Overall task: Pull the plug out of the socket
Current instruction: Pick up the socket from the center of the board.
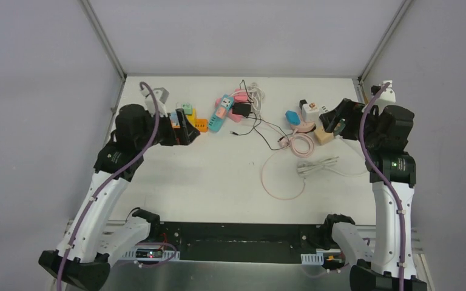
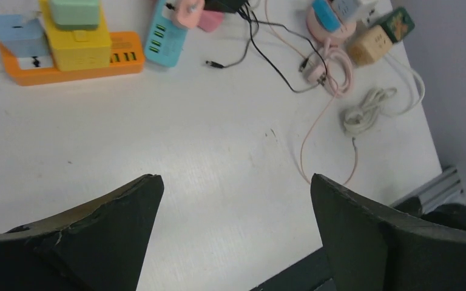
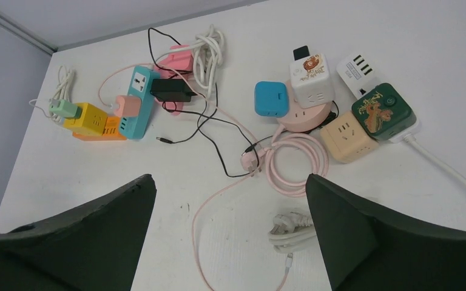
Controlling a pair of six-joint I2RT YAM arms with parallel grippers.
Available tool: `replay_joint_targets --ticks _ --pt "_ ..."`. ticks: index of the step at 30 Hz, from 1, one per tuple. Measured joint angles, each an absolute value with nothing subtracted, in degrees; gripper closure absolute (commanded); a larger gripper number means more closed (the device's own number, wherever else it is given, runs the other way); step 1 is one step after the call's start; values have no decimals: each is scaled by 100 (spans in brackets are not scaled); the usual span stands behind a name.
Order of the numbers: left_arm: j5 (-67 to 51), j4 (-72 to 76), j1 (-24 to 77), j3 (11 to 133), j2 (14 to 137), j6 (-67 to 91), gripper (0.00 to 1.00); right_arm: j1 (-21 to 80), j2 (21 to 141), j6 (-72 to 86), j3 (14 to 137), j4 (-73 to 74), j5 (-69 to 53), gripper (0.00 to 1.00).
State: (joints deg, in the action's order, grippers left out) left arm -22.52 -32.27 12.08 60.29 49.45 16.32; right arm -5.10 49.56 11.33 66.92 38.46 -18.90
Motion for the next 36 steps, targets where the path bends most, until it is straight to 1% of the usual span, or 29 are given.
replay_joint_targets --ticks 2,5,6,8,10,13,18,22,26,29,33,36 --pt "-1789 -3347 1988 6066 5118 1422 1 -521 4958 1153 6692 3848 -1905 0" --pt "-711 -3776 3192 6318 5502 1083 1 -528 4989 1144 6692 3848 -1992 0" --pt "-370 -3933 3454 6425 5638 972 1 -528 5002 1127 6692 3846 -2027 0" --pt "296 -4141 3756 6543 5811 777 1 -528 5026 1061 6692 3846 -2099 0" --pt "744 -4324 3822 6541 5806 626 1 -528 5043 969 6683 3837 -2237 0" --pt "1066 -4377 3820 6388 5520 397 1 -537 5065 598 6573 3706 -2886 0" --pt "1048 -4058 3820 5618 4630 220 1 -539 5266 -445 6506 3865 -4305 0" --pt "891 -4012 3820 5319 4399 189 1 -550 5277 -1009 6198 3922 -4919 0" --pt "694 -3898 3800 5282 4611 193 1 -646 5282 -1177 5695 3850 -5153 0" --pt "443 -3826 3673 5282 4851 329 4 -690 5336 -1238 5529 3846 -5175 0" --pt "-45 -3564 3555 5280 5175 965 5 -690 5358 -1304 5507 3841 -5175 0" --pt "-388 -2838 3553 5094 5424 1647 5 -690 5358 -1323 5502 3844 -5164 0"
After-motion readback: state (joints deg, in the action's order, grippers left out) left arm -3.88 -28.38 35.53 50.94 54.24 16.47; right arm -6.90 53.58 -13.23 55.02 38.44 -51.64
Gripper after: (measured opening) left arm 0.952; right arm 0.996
